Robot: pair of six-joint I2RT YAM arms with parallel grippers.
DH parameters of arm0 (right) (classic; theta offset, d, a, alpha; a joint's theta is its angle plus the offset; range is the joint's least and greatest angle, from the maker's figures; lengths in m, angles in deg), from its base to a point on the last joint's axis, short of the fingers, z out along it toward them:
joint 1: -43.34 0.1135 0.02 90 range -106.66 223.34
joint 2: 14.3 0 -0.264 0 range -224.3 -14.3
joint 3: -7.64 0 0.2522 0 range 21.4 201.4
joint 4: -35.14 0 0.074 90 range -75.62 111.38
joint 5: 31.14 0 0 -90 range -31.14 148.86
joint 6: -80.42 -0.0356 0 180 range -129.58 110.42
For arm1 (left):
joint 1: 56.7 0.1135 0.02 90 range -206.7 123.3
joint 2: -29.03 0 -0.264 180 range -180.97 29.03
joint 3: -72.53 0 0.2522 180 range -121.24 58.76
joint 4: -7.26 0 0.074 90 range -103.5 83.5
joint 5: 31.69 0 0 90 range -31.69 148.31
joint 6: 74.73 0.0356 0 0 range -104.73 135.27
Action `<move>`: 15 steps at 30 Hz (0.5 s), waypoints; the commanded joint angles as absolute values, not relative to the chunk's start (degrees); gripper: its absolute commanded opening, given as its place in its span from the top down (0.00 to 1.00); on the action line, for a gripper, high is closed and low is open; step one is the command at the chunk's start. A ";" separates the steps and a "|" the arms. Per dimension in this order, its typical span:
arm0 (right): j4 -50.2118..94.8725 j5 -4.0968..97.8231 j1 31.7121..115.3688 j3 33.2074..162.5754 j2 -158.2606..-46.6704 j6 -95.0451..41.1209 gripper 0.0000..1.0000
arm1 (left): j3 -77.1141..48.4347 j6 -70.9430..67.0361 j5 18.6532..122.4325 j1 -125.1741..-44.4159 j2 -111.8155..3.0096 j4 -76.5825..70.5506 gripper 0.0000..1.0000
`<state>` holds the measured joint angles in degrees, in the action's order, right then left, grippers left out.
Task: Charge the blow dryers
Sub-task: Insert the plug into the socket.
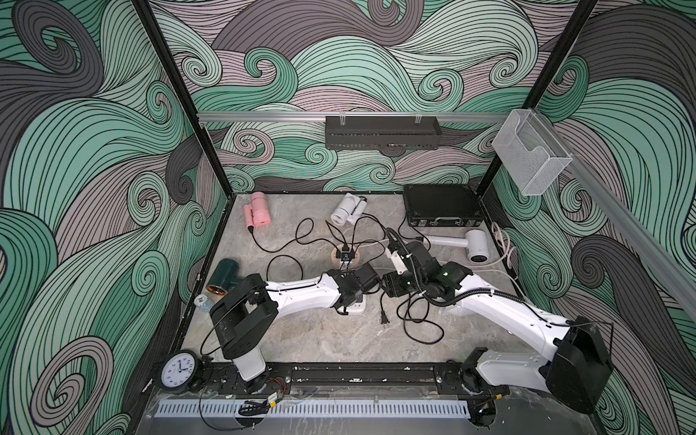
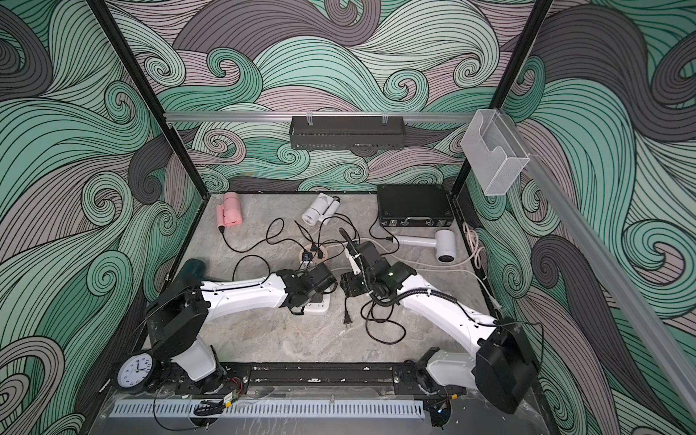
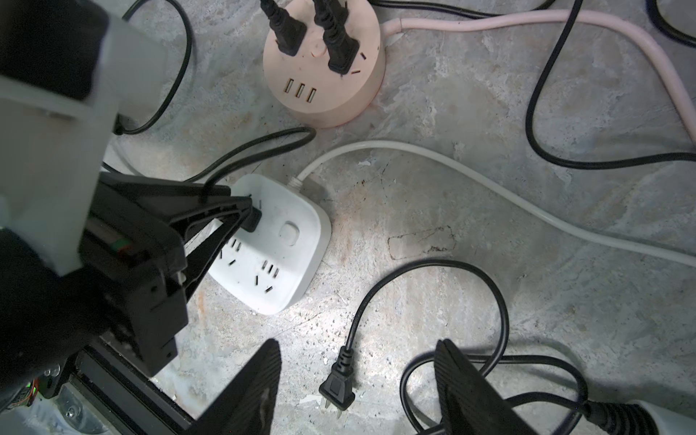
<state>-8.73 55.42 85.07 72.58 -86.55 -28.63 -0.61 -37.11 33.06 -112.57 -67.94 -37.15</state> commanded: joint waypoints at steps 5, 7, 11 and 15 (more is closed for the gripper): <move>-12.95 56.58 91.66 67.44 -85.10 -35.71 0.39 | 2.95 -37.58 40.55 -111.56 -68.61 -42.70 1.00; -11.84 56.65 92.94 65.55 -85.05 -37.31 0.41 | 2.95 -37.46 42.50 -111.32 -66.87 -40.82 0.95; -9.23 55.35 94.61 63.51 -86.50 -39.19 0.48 | 0.17 -36.03 41.36 -110.73 -65.08 -42.08 0.77; -7.95 55.68 95.02 62.98 -88.58 -40.16 0.50 | -1.42 -35.42 42.70 -109.53 -62.55 -43.10 0.64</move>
